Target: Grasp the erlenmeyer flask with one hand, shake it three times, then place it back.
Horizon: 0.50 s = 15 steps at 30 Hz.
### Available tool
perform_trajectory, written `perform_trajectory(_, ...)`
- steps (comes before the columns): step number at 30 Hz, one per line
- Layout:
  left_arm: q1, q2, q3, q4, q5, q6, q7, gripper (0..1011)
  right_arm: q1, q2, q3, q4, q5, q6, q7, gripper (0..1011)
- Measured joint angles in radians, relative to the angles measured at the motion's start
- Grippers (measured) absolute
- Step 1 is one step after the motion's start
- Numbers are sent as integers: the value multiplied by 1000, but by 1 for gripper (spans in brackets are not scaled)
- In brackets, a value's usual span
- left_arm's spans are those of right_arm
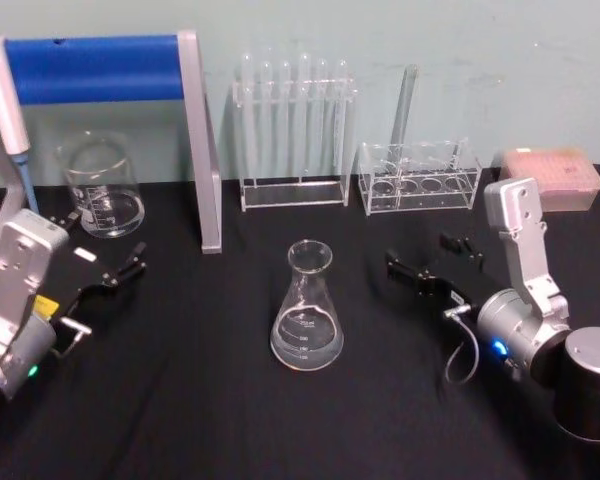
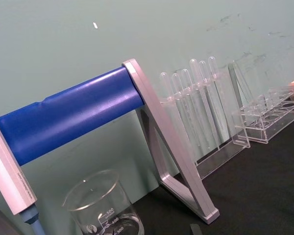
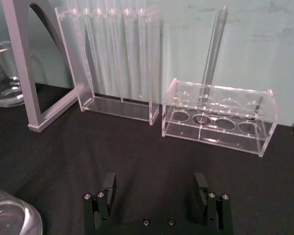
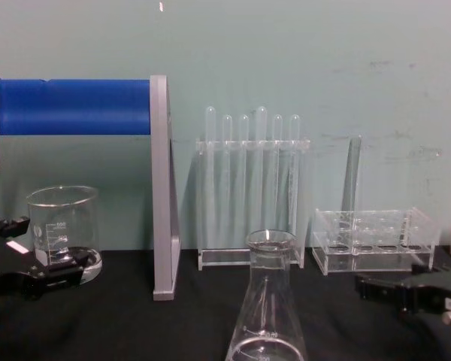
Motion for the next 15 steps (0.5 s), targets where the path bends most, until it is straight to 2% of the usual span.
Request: perform_trajectory(15,0,0,0,0,0,0,0,1001,2,-6,3,4,-7,14,13,1003)
